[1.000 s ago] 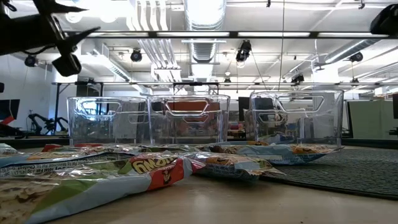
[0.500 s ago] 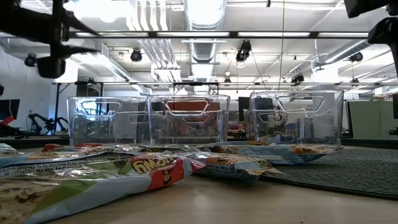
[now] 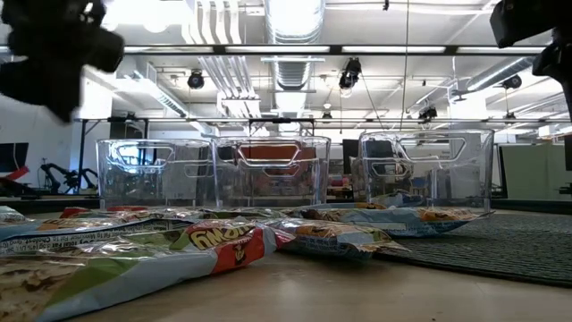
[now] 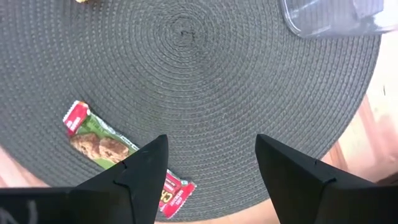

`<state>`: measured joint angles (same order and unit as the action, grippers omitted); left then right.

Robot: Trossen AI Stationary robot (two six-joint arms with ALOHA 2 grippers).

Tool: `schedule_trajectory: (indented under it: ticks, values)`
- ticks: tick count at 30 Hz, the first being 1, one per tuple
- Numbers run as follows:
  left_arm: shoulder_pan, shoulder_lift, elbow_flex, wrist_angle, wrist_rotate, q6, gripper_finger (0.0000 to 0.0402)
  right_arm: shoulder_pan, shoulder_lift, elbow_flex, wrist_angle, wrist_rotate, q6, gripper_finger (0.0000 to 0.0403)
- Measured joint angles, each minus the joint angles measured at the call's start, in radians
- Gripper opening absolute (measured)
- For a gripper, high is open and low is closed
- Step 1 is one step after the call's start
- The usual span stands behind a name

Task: Pick and place Granola Bars by type
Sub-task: Put the yellow granola bar into the left transparent bin

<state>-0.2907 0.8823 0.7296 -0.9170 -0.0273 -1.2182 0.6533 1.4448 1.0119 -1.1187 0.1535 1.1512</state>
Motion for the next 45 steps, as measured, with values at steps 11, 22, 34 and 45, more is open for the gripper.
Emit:
schedule_trajectory:
  ticks: [11,22,34,45]
  values:
    - [-0.348,0.237,-0.054,-0.033,-0.064,-0.499,0.0131,-0.004,0.0,-0.003,0.001,0.034,0.017,0.0233]
    - [-0.36,0.396,-0.081,0.127,-0.053,-0.556,0.018,-0.019,0.0,-0.005,0.007,0.04,0.021,0.0233]
    - [-0.36,0.492,-0.081,0.185,-0.043,-0.555,0.0213,-0.019,0.0,-0.005,0.01,0.04,0.028,0.0233]
    - [-0.359,0.537,-0.05,0.166,-0.025,-0.531,0.0198,-0.019,0.0,-0.005,0.01,0.04,0.033,0.0233]
